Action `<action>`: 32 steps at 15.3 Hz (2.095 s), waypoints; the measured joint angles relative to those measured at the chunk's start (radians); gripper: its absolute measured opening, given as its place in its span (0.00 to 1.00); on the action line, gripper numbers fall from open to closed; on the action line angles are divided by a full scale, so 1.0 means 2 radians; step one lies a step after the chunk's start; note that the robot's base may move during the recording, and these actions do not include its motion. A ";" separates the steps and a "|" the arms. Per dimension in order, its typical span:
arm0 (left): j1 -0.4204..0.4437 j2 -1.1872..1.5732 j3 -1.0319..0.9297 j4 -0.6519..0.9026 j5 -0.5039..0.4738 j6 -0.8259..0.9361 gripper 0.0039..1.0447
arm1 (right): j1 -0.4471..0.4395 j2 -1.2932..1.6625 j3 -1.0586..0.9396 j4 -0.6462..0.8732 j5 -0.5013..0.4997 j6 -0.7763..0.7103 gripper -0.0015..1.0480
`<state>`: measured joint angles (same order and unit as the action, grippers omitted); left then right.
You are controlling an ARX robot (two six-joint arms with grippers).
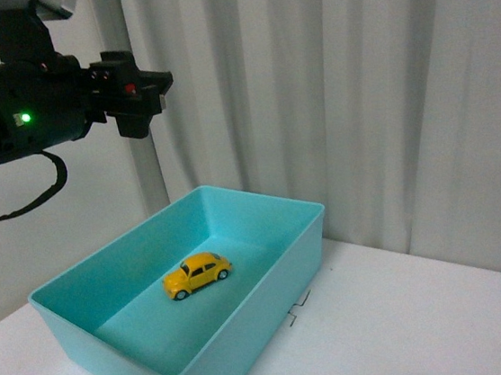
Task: Wind up and store yellow beetle toy
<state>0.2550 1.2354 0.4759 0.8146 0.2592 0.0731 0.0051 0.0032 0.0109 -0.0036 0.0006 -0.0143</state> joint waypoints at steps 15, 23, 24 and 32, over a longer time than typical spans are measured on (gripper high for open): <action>-0.087 -0.207 -0.185 -0.051 -0.091 -0.033 0.01 | 0.000 0.000 0.000 0.000 0.000 0.000 0.94; -0.127 -0.353 -0.233 -0.143 -0.130 -0.034 0.01 | 0.000 0.000 0.000 0.000 0.000 0.000 0.94; -0.127 -0.372 -0.233 -0.164 -0.130 -0.034 0.01 | 0.000 0.000 0.000 0.000 0.000 0.000 0.94; -0.127 -0.489 -0.233 -0.278 -0.130 -0.034 0.01 | 0.000 0.000 0.000 0.000 0.000 0.000 0.94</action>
<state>0.0006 0.2569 0.0101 0.2592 -0.0006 0.0055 0.0051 0.0032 0.0109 -0.0036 0.0002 -0.0143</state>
